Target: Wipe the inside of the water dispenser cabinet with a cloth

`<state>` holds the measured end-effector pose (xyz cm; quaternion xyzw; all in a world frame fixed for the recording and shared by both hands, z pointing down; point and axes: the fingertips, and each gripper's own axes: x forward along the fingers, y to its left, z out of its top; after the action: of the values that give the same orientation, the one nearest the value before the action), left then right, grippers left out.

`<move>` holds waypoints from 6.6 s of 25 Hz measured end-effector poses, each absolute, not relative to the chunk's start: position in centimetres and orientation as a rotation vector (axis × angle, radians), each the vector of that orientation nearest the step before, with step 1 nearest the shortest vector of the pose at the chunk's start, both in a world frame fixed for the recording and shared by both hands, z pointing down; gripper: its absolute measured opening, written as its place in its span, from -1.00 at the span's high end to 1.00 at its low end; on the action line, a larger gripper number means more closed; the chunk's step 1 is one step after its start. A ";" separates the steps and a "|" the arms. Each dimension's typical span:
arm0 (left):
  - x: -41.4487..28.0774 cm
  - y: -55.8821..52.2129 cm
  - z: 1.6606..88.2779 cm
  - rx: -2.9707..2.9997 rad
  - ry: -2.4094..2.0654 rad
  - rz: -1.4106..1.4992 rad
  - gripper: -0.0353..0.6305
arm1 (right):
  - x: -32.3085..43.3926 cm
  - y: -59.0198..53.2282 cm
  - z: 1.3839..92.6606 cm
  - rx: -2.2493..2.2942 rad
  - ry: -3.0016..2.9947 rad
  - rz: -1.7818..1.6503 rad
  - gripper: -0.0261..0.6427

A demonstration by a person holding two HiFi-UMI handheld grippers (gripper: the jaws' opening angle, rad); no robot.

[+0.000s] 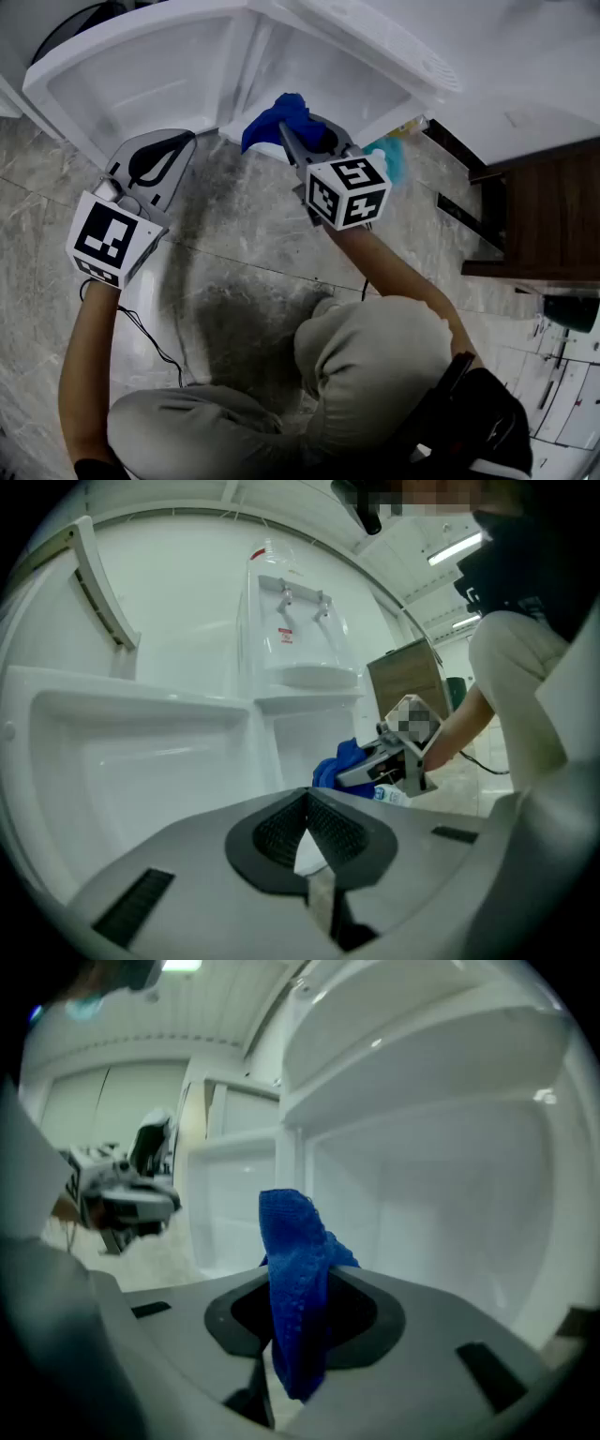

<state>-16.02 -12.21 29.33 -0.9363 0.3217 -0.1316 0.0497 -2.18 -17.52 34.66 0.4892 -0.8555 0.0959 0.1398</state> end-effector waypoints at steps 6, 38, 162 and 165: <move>-18.0 -12.3 31.2 -2.904 1.190 -0.401 0.88 | -1.3 -26.0 42.1 1.208 -2.025 -0.189 0.67; -16.6 -13.8 29.9 -2.978 1.197 -0.467 0.88 | 1.4 -37.2 49.1 1.084 -1.872 -0.112 0.67; 1.3 -19.9 32.7 -2.731 0.573 -0.507 0.59 | 6.5 -17.2 29.5 1.423 -2.526 -0.191 0.90; 3.3 -20.7 32.9 -2.828 0.593 -0.427 0.59 | 8.3 -16.0 28.5 1.514 -2.470 -0.132 0.90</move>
<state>3.31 -20.69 32.95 -0.9623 0.2018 -0.1453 0.1101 8.27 -16.03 28.54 0.5183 -0.8455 -0.0451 0.1205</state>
